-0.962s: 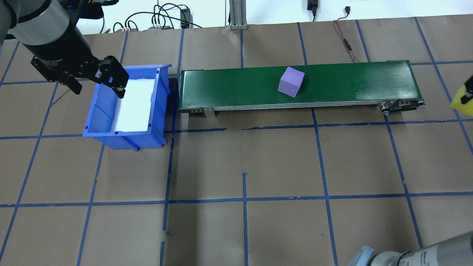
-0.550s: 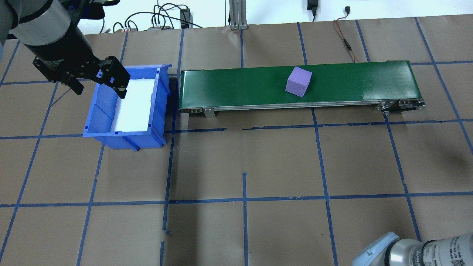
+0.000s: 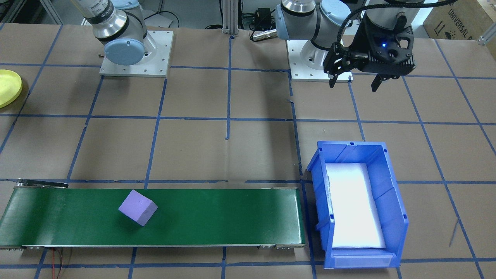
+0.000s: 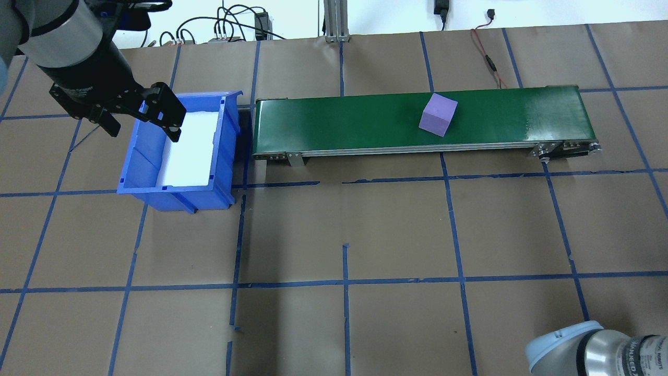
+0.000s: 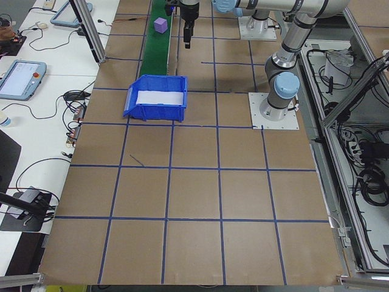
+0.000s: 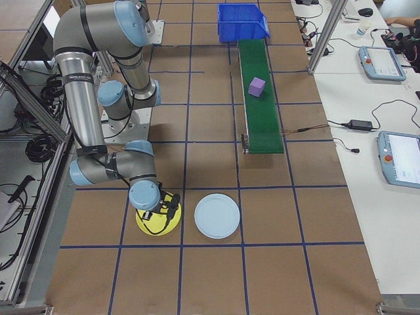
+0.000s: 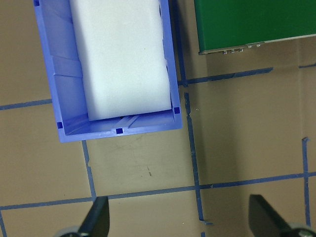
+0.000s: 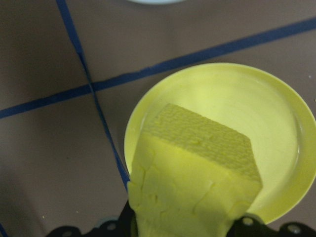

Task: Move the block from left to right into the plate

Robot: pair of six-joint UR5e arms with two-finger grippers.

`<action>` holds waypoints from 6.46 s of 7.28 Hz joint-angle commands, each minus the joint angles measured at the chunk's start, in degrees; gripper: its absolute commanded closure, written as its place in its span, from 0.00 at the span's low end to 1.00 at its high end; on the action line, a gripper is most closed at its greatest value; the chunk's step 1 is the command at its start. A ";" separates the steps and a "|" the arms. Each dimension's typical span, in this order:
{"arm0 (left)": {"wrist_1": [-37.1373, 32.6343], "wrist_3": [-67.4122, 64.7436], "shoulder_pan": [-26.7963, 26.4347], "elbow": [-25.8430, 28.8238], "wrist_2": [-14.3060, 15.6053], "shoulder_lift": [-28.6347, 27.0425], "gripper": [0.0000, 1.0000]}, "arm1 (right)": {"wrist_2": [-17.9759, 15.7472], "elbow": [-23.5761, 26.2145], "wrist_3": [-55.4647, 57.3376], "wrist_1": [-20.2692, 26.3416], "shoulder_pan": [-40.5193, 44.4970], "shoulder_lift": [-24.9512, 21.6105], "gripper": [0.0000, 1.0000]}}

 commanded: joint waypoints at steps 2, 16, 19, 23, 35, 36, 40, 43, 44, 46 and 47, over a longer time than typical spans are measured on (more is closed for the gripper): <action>0.07 0.08 -0.01 -0.34 -0.25 0.03 0.00 | -0.32 1.75 -1.44 -2.93 -1.84 -0.23 0.24; -0.28 0.09 0.00 -1.31 -0.16 0.03 0.00 | 25.22 -10.64 32.08 2.97 45.33 3.62 0.00; -0.11 0.17 0.17 -1.31 -0.16 0.03 0.00 | 26.84 -14.31 43.20 1.65 49.30 7.92 0.02; -0.02 0.17 0.17 -1.31 -0.16 0.03 0.00 | 27.28 -19.94 48.92 -0.18 51.94 12.32 0.02; -0.02 0.17 0.17 -1.40 -0.16 0.03 0.00 | 22.45 -19.68 48.22 0.06 52.21 10.94 0.46; -0.02 0.17 0.17 -1.40 -0.16 0.03 0.00 | 21.92 -21.08 47.96 3.81 52.12 9.97 0.47; -0.02 0.17 0.17 -1.40 -0.16 0.03 0.00 | 1.12 -16.03 22.87 2.37 43.71 5.48 0.52; -0.02 0.17 0.17 -1.40 -0.16 0.03 0.00 | -2.78 -11.09 9.25 -11.93 31.16 5.57 0.52; -0.02 0.17 0.17 -1.40 -0.16 0.03 0.00 | -2.70 -10.47 5.11 -13.19 27.03 6.44 0.51; -0.02 0.17 0.17 -1.40 -0.16 0.03 0.00 | -0.69 -10.20 -0.46 -17.75 23.65 8.80 0.48; -0.02 0.09 0.17 -1.49 -0.16 0.03 0.00 | -0.50 -10.29 -0.82 -17.86 22.34 9.60 0.35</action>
